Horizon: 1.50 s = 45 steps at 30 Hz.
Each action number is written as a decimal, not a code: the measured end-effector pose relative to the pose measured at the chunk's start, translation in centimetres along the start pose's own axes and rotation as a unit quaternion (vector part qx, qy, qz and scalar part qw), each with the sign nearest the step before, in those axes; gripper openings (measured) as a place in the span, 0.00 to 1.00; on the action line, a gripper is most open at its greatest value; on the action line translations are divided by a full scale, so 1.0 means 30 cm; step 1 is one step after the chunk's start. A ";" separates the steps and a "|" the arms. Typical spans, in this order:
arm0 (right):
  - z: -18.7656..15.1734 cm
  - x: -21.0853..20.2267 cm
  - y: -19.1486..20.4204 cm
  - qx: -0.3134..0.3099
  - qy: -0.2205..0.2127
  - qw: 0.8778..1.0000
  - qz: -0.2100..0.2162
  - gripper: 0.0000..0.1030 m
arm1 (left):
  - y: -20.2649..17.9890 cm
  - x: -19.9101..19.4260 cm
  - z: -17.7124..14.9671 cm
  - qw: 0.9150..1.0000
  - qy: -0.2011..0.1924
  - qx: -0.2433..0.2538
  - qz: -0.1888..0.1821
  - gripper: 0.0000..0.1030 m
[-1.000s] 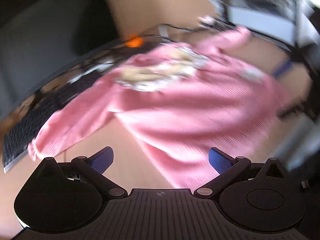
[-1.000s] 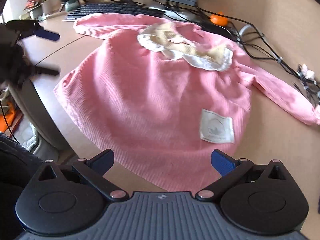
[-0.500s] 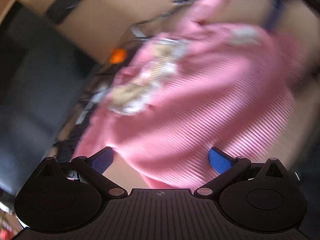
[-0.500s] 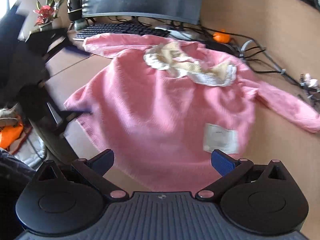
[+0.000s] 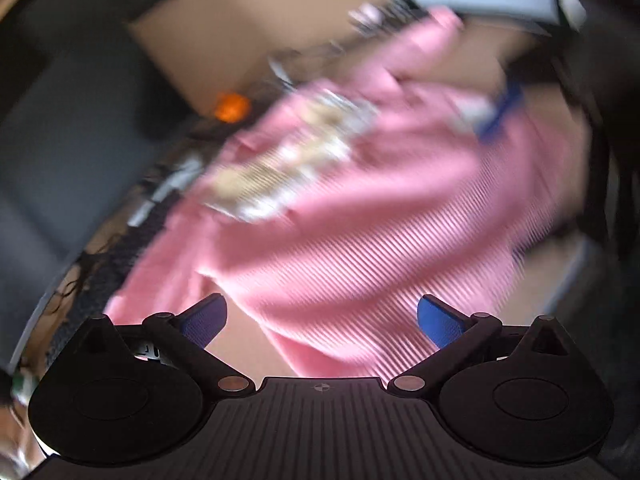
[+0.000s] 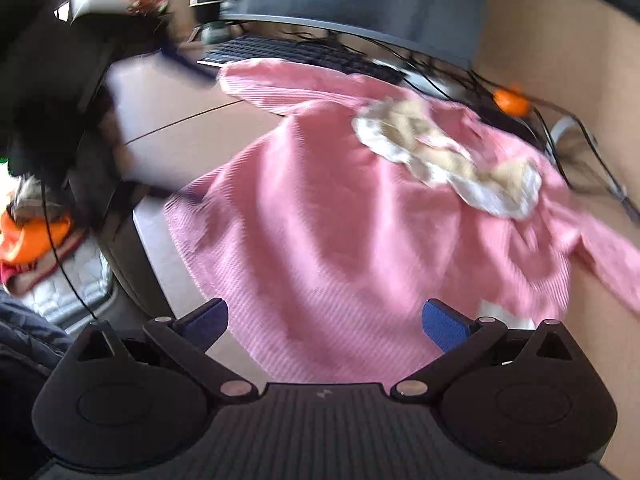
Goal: Fold clothes
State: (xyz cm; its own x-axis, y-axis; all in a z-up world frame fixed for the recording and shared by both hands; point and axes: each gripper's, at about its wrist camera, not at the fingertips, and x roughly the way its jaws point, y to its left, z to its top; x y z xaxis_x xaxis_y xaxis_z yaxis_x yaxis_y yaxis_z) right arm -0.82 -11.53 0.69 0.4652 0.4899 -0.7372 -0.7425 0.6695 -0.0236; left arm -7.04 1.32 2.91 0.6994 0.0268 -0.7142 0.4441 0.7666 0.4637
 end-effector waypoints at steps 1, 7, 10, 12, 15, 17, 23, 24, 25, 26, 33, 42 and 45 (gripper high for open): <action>-0.002 -0.003 -0.014 0.005 0.003 1.000 -0.002 1.00 | -0.016 0.019 -0.003 1.000 0.010 0.011 -0.005 1.00; -0.027 -0.022 -0.019 0.012 0.010 1.000 -0.004 1.00 | -0.054 0.111 -0.001 0.998 0.034 0.056 0.016 1.00; -0.034 -0.010 0.006 0.008 0.009 1.000 -0.012 1.00 | -0.018 0.143 0.040 0.996 0.027 0.040 0.068 1.00; -0.028 0.009 0.030 0.000 0.001 1.000 -0.019 1.00 | 0.025 0.153 0.076 0.995 0.018 0.011 0.095 1.00; -0.003 0.052 0.056 -0.013 -0.007 0.999 -0.035 1.00 | 0.086 0.104 0.092 0.995 -0.010 -0.038 0.094 1.00; 0.019 0.092 0.067 -0.033 -0.007 0.997 -0.070 1.00 | 0.127 0.071 0.103 0.993 -0.029 -0.071 0.094 1.00; 0.123 0.109 -0.055 0.015 -0.047 0.980 -0.192 1.00 | 0.219 -0.034 0.110 0.985 -0.077 -0.146 0.051 1.00; 0.144 0.098 -0.082 0.030 -0.059 0.977 -0.202 1.00 | 0.192 -0.013 0.108 0.987 -0.071 -0.132 0.062 1.00; 0.161 0.088 -0.104 0.040 -0.068 0.975 -0.206 1.00 | 0.164 0.010 0.107 0.988 -0.065 -0.117 0.075 1.00; 0.178 0.080 -0.119 0.045 -0.076 0.974 -0.208 1.00 | 0.136 0.033 0.105 0.989 -0.058 -0.103 0.087 1.00; 0.179 0.026 -0.107 0.042 -0.089 0.971 -0.220 1.00 | -0.057 0.192 0.093 0.985 -0.013 0.000 0.174 1.00; 0.000 0.127 0.015 -0.001 -0.015 0.972 -0.236 1.00 | 0.243 0.066 0.162 0.950 -0.042 -0.125 0.283 1.00; -0.006 0.028 -0.091 0.059 -0.058 0.944 -0.319 1.00 | 0.237 0.007 0.131 0.948 -0.047 -0.101 0.298 1.00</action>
State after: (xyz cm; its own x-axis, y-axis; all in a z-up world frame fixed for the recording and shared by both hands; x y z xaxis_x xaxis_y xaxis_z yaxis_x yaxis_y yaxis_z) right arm 1.51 -13.05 0.02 0.8548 0.0186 -0.5185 -0.2363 0.9036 -0.3572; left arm -1.52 4.25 8.12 0.8438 0.4439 -0.3015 -0.1558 0.7404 0.6539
